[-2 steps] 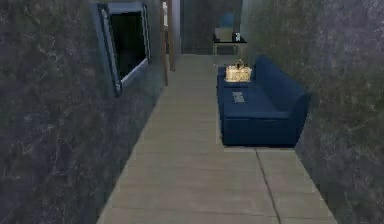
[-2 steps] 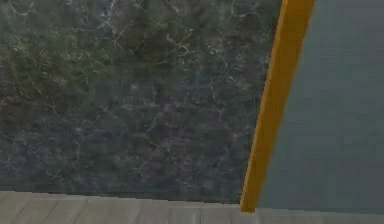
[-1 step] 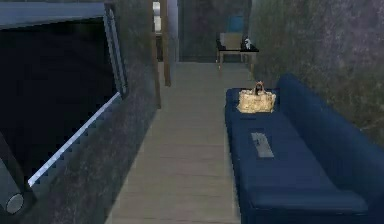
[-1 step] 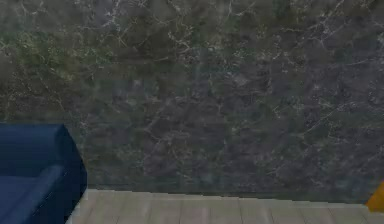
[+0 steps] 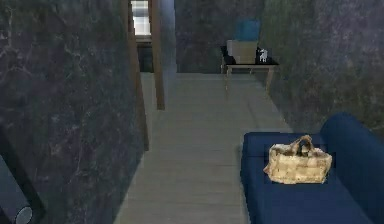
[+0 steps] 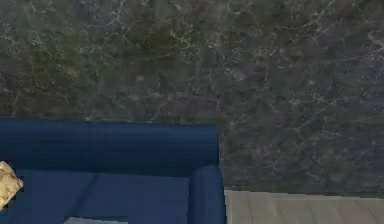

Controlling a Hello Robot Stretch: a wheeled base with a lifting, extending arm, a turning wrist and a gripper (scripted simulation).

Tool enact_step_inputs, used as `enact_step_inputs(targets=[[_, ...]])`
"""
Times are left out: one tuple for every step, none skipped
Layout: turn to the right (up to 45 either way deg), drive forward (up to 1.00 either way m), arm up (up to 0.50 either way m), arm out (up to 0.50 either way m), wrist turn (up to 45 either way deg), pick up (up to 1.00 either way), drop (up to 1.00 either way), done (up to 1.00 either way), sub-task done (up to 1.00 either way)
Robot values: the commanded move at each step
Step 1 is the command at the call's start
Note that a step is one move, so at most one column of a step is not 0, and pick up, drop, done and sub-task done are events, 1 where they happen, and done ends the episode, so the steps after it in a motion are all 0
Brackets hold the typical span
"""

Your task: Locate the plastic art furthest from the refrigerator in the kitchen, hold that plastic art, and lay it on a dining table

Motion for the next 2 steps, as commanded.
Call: enact_step_inputs(targets=[[0.0,1.00,0.00,0.00,0.0,0.00,0.00,0.00,0.00],[-3.0,0.00,0.00,0.00,0.0,0.00,0.00,0.00,0.00]])
